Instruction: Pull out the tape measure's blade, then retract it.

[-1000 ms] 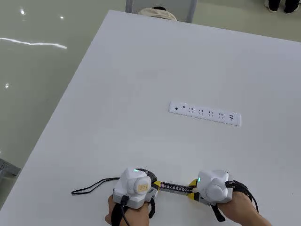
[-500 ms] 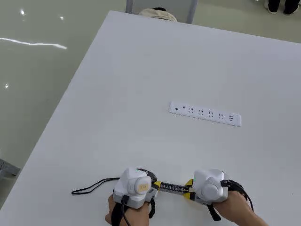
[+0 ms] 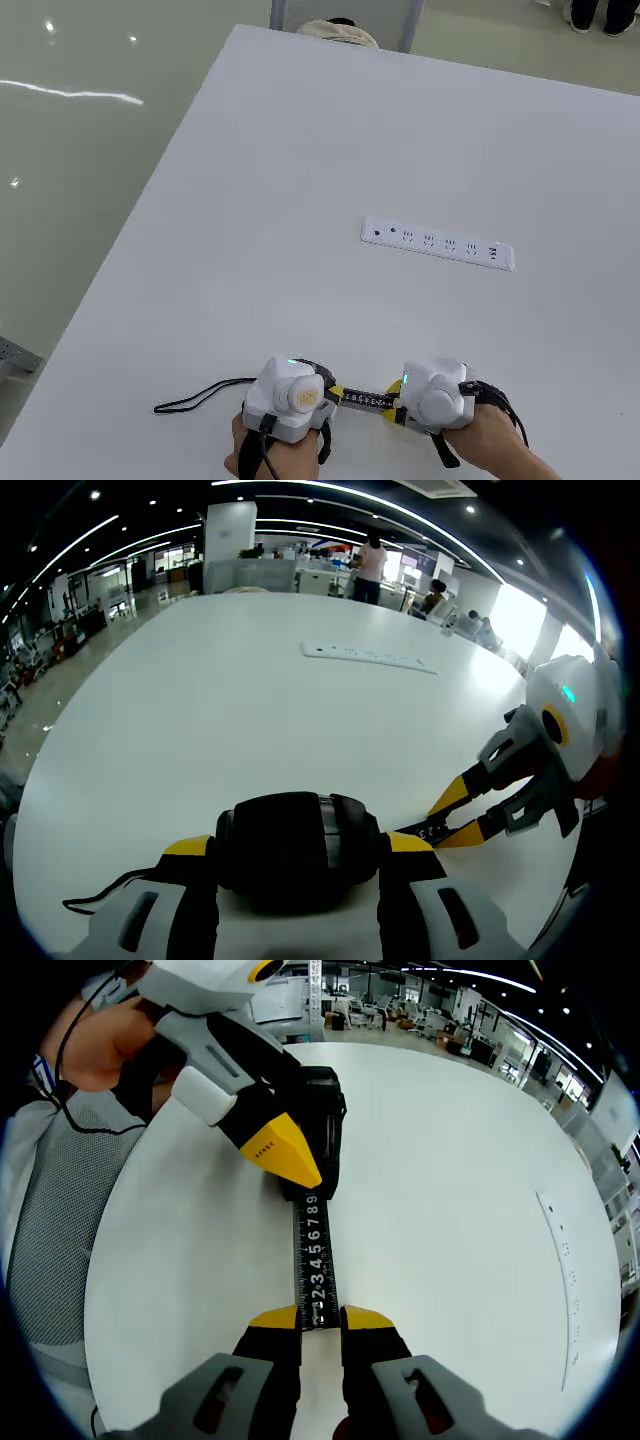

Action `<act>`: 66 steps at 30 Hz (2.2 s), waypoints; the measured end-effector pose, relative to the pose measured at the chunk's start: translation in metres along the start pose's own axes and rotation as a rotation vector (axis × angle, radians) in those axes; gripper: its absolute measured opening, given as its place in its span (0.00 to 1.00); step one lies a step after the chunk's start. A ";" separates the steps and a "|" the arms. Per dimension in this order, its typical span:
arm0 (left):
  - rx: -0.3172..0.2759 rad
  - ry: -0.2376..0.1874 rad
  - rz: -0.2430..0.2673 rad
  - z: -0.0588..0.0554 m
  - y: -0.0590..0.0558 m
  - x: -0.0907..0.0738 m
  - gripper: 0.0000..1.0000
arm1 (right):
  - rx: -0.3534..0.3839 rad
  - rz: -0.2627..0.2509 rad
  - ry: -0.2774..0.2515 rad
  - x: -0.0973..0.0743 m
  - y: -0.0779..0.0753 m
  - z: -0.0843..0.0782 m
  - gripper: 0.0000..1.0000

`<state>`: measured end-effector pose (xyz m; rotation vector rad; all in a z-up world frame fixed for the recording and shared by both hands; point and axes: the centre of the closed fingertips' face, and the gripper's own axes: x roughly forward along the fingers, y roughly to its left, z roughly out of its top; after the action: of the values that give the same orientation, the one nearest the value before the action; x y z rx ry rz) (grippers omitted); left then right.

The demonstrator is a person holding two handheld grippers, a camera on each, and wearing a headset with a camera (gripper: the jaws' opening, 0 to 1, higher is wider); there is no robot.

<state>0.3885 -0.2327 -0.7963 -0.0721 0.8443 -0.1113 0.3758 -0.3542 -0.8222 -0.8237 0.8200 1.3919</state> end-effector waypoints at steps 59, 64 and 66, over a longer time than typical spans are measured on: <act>0.011 0.006 -0.010 -0.001 -0.001 -0.001 0.61 | 0.001 0.023 -0.022 0.024 0.004 0.040 0.14; 0.012 0.008 -0.011 -0.001 -0.001 0.000 0.61 | 0.000 0.025 -0.020 0.025 0.004 0.042 0.14; 0.013 0.008 -0.011 -0.001 -0.001 0.000 0.61 | -0.001 0.024 -0.019 0.025 0.004 0.043 0.14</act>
<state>0.3875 -0.2334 -0.7966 -0.0645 0.8508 -0.1277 0.3723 -0.3039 -0.8232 -0.8024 0.8170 1.4195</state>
